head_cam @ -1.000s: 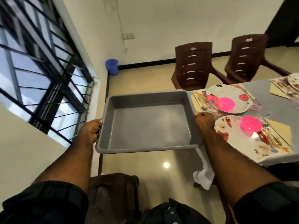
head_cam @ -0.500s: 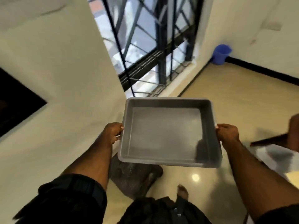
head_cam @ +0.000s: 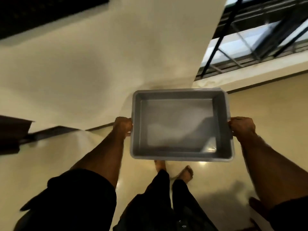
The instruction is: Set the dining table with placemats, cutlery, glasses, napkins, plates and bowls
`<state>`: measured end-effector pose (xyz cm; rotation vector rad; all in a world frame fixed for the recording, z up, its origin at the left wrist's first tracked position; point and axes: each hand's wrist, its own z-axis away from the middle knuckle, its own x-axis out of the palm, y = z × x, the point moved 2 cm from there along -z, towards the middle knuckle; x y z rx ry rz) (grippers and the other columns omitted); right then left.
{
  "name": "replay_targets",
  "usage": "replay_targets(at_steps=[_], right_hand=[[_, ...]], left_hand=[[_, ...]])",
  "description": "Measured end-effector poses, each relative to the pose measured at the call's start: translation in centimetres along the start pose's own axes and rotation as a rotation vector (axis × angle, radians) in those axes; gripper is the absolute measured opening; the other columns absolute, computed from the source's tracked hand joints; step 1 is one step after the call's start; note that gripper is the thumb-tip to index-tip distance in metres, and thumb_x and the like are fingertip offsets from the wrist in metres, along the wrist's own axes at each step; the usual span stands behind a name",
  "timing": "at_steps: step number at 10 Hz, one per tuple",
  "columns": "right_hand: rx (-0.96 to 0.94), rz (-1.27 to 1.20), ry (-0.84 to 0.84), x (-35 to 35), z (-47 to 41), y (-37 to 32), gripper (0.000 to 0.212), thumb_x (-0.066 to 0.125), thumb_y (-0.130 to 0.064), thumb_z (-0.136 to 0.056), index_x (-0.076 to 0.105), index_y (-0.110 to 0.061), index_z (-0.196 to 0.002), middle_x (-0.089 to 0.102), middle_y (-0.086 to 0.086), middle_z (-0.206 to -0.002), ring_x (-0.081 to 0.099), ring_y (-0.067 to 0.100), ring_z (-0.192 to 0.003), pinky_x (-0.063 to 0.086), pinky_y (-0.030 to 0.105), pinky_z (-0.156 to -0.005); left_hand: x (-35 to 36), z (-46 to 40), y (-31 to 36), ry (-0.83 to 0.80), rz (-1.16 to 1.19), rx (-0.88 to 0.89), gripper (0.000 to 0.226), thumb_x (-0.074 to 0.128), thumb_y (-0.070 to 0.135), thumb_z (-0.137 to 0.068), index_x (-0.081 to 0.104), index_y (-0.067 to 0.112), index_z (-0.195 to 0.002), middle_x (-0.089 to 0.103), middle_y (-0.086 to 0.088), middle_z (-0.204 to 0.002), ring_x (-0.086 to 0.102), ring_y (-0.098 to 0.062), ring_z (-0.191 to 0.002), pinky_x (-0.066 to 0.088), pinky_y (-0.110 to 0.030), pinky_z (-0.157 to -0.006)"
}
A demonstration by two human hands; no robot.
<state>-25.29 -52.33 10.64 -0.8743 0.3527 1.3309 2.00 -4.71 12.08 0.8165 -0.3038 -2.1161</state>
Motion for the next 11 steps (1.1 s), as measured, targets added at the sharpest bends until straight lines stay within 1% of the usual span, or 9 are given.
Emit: replay_targets(at_steps=[1, 2, 4, 5, 6, 7, 8, 9, 11], right_hand=[[-0.072, 0.092, -0.020, 4.0, -0.2, -3.9, 0.020, 0.076, -0.038, -0.079, 0.080, -0.023, -0.092, 0.076, 0.003, -0.090, 0.074, 0.030, -0.080, 0.064, 0.045, -0.083], [-0.098, 0.107, -0.018, 7.6, -0.2, -6.6, 0.019, 0.082, -0.021, -0.082, 0.081, -0.022, -0.101, 0.076, 0.003, -0.094, 0.073, 0.028, -0.083, 0.062, 0.041, -0.087], [-0.117, 0.192, -0.046, 13.1, -4.2, -7.1, 0.026, 0.084, -0.018, -0.080, 0.081, -0.019, -0.105, 0.079, 0.007, -0.102, 0.075, 0.029, -0.089, 0.062, 0.047, -0.093], [-0.127, 0.182, -0.032, 14.1, -5.5, -7.5, 0.026, 0.087, -0.021, -0.078, 0.081, -0.019, -0.103, 0.079, 0.005, -0.101, 0.076, 0.029, -0.089, 0.062, 0.047, -0.091], [-0.104, 0.167, -0.007, 14.3, -7.2, -8.3, 0.025, 0.090, -0.019, -0.071, 0.081, -0.020, -0.094, 0.079, 0.004, -0.091, 0.077, 0.028, -0.080, 0.064, 0.047, -0.083], [-0.093, 0.194, -0.012, 14.4, -7.4, -8.7, 0.024, 0.091, -0.015, -0.072, 0.081, -0.018, -0.094, 0.079, 0.005, -0.091, 0.076, 0.028, -0.077, 0.065, 0.049, -0.082], [-0.150, 0.211, 0.011, 14.2, -6.3, -8.9, 0.026, 0.088, -0.018, -0.079, 0.081, -0.020, -0.104, 0.079, 0.005, -0.103, 0.076, 0.027, -0.085, 0.063, 0.046, -0.090], [-0.194, 0.239, 0.015, 14.2, -5.1, -9.0, 0.030, 0.083, -0.023, -0.085, 0.078, -0.020, -0.114, 0.077, 0.008, -0.114, 0.075, 0.030, -0.095, 0.060, 0.040, -0.094], [-0.288, 0.258, -0.072, 13.0, 0.9, -7.8, 0.065, 0.076, -0.043, -0.090, 0.054, -0.009, -0.141, 0.063, 0.020, -0.131, 0.064, 0.042, -0.116, 0.054, 0.043, -0.093]], left_hand=[[-0.4, -3.4, -3.1, 0.083, -0.038, -0.098, 0.014, 0.077, 0.008, -0.090, 0.077, 0.008, -0.105, 0.078, -0.011, -0.104, 0.077, -0.035, -0.089, 0.067, -0.051, -0.075], [-0.3, -6.8, -7.3, 0.159, -0.042, -0.191, 0.009, 0.084, 0.006, -0.083, 0.075, 0.005, -0.086, 0.077, -0.010, -0.088, 0.076, -0.033, -0.077, 0.067, -0.050, -0.068], [0.7, -9.9, -10.6, 0.263, -0.111, -0.250, 0.017, 0.081, 0.018, -0.089, 0.071, 0.016, -0.075, 0.076, -0.010, -0.088, 0.076, -0.031, -0.077, 0.067, -0.044, -0.076], [1.0, -10.6, -10.4, 0.283, -0.158, -0.219, 0.029, 0.079, 0.019, -0.092, 0.063, 0.025, -0.069, 0.073, -0.004, -0.088, 0.074, -0.028, -0.083, 0.065, -0.040, -0.083], [0.8, -11.5, -10.1, 0.291, -0.125, -0.234, 0.029, 0.079, 0.017, -0.092, 0.063, 0.021, -0.069, 0.073, -0.007, -0.086, 0.075, -0.030, -0.082, 0.065, -0.043, -0.084], [0.7, -11.7, -10.2, 0.290, -0.138, -0.222, 0.025, 0.080, 0.019, -0.092, 0.065, 0.019, -0.073, 0.075, -0.010, -0.092, 0.076, -0.031, -0.081, 0.066, -0.045, -0.082], [0.8, -10.6, -9.8, 0.302, -0.240, -0.178, 0.013, 0.079, 0.022, -0.094, 0.072, 0.017, -0.084, 0.076, -0.007, -0.099, 0.075, -0.027, -0.086, 0.065, -0.042, -0.087], [1.3, -9.1, -9.0, 0.307, -0.350, -0.132, 0.018, 0.077, 0.019, -0.094, 0.074, 0.015, -0.112, 0.074, -0.003, -0.109, 0.071, -0.025, -0.095, 0.060, -0.036, -0.089], [3.9, -2.9, -5.7, 0.245, -0.488, 0.128, 0.067, 0.077, 0.044, -0.090, 0.048, 0.017, -0.144, 0.059, -0.011, -0.136, 0.061, -0.036, -0.122, 0.057, -0.051, -0.097]])
